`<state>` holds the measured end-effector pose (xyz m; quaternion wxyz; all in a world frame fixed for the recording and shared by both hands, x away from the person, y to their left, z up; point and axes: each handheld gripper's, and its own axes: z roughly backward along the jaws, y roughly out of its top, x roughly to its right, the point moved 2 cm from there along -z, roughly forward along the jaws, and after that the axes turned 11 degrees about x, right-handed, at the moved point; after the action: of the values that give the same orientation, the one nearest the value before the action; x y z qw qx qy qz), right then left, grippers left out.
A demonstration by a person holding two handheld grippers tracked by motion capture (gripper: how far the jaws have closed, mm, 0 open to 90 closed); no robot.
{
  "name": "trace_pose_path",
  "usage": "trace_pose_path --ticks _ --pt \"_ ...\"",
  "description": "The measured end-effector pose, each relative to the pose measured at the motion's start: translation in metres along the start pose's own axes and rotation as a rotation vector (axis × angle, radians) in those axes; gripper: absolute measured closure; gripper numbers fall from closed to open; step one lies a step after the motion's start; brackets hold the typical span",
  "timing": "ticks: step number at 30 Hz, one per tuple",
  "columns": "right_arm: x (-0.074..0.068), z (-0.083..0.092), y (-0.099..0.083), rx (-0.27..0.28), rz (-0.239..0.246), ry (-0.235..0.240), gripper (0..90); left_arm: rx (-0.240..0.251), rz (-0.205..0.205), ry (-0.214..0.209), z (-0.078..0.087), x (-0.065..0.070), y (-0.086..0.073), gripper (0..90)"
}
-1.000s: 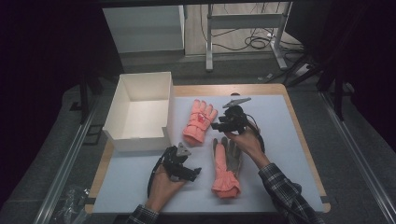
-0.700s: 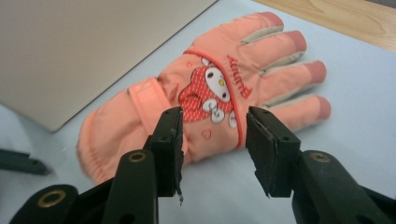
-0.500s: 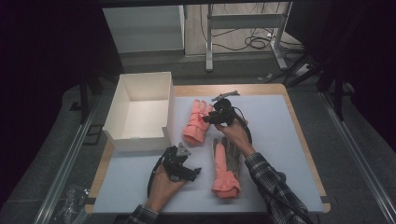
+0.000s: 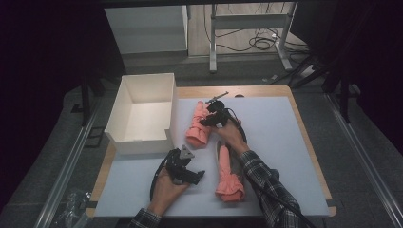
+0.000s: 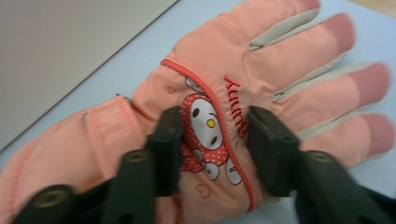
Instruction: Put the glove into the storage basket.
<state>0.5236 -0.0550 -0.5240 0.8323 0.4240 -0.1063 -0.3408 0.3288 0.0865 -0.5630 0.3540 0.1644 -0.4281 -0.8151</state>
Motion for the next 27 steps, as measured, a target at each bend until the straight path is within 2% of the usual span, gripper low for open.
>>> trace_pose_path --ticks 1,2,3,5,6,13,15,20,27 --pt "0.0 0.0 0.0 0.0 0.0 0.0 63.2 0.0 0.0 0.0 0.0 0.0 0.0 0.0" --pt "0.0 0.0 0.0 -0.002 0.003 -0.001 68.7 0.0 0.0 0.0 0.0 0.0 0.0 0.0" --pt "-0.003 0.001 0.001 -0.004 0.013 -0.005 78.1 0.0 0.0 0.0 0.0 0.0 0.0 0.0" --pt "-0.004 0.002 0.001 -0.003 0.028 -0.01 80.3 0.0 0.002 0.0 0.0 0.0 0.0 0.0" --pt "-0.007 0.004 0.0 -0.002 0.072 -0.021 84.4 0.0 0.002 0.0 0.0 0.0 0.0 0.0" --pt "-0.006 0.012 0.003 0.012 0.063 -0.022 86.6 0.0 0.0 0.0 0.0 0.0 0.0 0.0" --pt "-0.005 0.018 0.006 0.022 0.046 -0.009 86.6 0.0 -0.001 0.001 0.0 0.0 0.0 0.0" --pt "-0.005 0.026 0.009 0.035 0.048 0.002 86.7 0.0 0.0 0.001 0.0 0.0 0.0 0.0" --pt "-0.007 0.046 0.016 0.063 0.034 0.046 86.6 0.001 0.002 0.001 0.0 0.0 0.0 0.0"
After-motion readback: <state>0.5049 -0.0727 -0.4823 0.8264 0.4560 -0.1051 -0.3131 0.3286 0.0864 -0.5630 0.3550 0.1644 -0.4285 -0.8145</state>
